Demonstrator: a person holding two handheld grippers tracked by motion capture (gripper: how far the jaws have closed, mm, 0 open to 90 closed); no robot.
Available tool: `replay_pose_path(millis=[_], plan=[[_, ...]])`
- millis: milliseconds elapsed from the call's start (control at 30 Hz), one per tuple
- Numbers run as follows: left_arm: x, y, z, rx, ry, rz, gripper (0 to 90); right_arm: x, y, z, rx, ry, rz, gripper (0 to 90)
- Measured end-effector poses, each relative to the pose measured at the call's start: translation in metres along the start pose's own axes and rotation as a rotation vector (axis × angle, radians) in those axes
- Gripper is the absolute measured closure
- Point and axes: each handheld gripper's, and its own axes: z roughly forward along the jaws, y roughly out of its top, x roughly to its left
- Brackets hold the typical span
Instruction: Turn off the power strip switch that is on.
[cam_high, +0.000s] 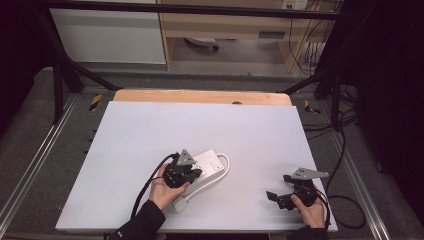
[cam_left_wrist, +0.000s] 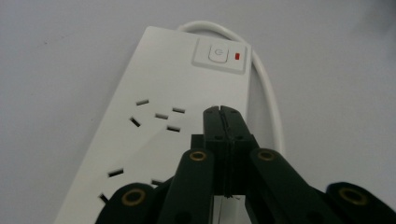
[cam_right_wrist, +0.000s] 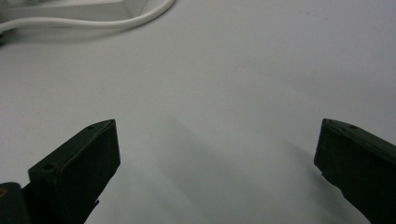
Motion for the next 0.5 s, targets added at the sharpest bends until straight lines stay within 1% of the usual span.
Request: replay_pose_path(millis=[500], plan=[[0.0001, -0.0014, 0.0008, -0.002, 0.0, 0.002, 89.7, 0.0001, 0.0, 0.0, -0.001, 0.001, 0.0, 0.8]])
